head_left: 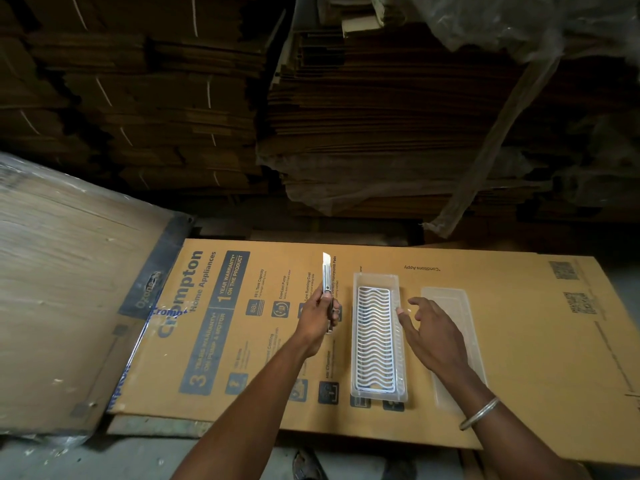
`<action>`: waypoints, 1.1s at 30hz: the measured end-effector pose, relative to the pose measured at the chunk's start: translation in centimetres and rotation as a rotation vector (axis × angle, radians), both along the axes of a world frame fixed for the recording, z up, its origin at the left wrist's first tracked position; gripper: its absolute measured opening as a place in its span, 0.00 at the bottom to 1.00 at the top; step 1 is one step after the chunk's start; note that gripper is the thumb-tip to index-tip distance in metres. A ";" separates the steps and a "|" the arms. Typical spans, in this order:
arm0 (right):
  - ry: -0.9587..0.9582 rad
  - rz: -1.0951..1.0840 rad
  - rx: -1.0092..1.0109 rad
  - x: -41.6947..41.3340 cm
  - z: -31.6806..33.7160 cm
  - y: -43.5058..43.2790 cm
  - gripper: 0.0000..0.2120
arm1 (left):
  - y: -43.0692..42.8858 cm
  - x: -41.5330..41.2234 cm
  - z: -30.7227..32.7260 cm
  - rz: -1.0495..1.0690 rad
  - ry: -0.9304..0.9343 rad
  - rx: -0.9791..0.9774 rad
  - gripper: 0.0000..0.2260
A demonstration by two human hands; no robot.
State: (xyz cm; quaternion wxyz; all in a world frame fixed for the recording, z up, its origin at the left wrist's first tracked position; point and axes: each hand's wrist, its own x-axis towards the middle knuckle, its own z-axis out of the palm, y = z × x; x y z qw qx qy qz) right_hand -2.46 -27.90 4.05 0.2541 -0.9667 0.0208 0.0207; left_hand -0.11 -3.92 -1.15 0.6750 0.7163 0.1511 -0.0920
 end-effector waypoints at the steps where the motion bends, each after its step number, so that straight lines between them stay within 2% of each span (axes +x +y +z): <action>1: 0.003 0.000 0.001 0.0 0.0 0.0 0.24 | 0.0 0.1 0.3 0.015 0.024 -0.034 0.13; 4: 0.007 0.003 0.011 0.0 0.0 0.2 0.23 | -0.1 0.5 0.8 0.040 0.112 -0.142 0.23; 8: -0.004 0.008 0.013 -0.1 -0.2 0.2 0.23 | -0.3 0.6 1.1 0.051 0.182 -0.241 0.28; 11: -0.001 0.002 0.012 -0.1 -0.4 0.2 0.23 | -0.5 0.6 0.8 0.026 0.200 -0.242 0.29; 13: -0.006 -0.003 0.009 0.0 -0.6 -0.1 0.23 | -0.8 0.6 0.5 0.024 0.204 -0.262 0.28; 15: -0.006 -0.017 0.006 0.1 -1.0 -0.5 0.23 | -1.6 0.4 0.7 0.032 0.227 -0.320 0.21; 16: -0.006 -0.029 0.005 0.1 -1.3 -0.9 0.23 | -2.1 0.3 0.9 0.026 0.232 -0.310 0.15; 17: -0.005 -0.046 0.005 0.1 -1.8 -1.3 0.23 | -2.6 0.2 1.0 0.007 0.226 -0.281 0.09; 18: -0.005 -0.064 0.003 0.0 -2.3 -1.8 0.22 | -3.1 0.1 1.1 -0.017 0.219 -0.227 0.08; 24: 0.087 -0.206 -0.043 -1.3 -5.5 -6.0 0.25 | -6.9 0.5 0.3 -0.146 0.190 0.316 0.16; 28: 0.142 -0.292 -0.038 -2.4 -7.2 -8.6 0.25 | -9.0 1.5 -0.1 -0.200 0.185 0.575 0.03; 29: 0.159 -0.311 -0.033 -2.6 -7.6 -9.1 0.25 | -9.5 1.7 -0.2 -0.228 0.209 0.629 0.04; 31: 0.186 -0.341 -0.033 -2.9 -8.1 -9.9 0.26 | -10.4 1.8 -0.7 -0.276 0.283 0.713 0.13; 33: 0.207 -0.352 -0.031 -3.1 -8.4 -10.4 0.26 | -11.1 1.6 -1.1 -0.276 0.300 0.789 0.18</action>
